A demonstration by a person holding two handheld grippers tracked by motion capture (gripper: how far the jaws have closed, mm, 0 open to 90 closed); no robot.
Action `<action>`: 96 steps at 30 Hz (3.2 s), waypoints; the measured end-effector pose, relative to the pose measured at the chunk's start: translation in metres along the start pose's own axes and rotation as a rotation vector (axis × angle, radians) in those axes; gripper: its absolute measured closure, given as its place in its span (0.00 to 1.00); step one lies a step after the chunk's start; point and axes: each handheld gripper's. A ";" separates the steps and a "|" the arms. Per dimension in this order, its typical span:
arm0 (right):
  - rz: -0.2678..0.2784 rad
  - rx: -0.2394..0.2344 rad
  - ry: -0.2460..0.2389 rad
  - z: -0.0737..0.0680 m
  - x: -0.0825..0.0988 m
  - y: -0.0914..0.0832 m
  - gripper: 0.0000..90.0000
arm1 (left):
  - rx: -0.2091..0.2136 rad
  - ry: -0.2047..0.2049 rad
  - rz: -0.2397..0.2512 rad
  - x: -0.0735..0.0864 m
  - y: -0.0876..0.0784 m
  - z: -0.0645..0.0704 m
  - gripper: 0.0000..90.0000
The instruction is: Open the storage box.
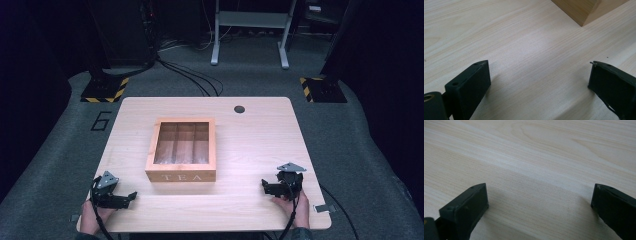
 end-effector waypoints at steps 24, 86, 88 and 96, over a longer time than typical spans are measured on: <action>-0.003 -0.007 -0.006 0.000 0.000 0.000 0.00 | 0.045 -0.024 0.018 -0.005 -0.001 0.001 0.00; -0.003 -0.006 -0.007 0.000 0.000 0.000 0.00 | 0.130 0.103 0.223 -0.053 -0.006 0.030 0.98; -0.004 -0.006 -0.006 0.000 0.000 0.000 0.00 | 0.132 0.095 0.223 -0.053 -0.005 0.029 0.98; -0.003 -0.006 -0.007 0.000 0.000 0.000 0.00 | 0.130 0.094 0.223 -0.056 -0.003 0.026 0.99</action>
Point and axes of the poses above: each handheld gripper's, and its own axes: y roughly forward along the jaws, x roughly out of its underside, z roughly to its right, and after that the axes turned 4 degrees about z, right-handed
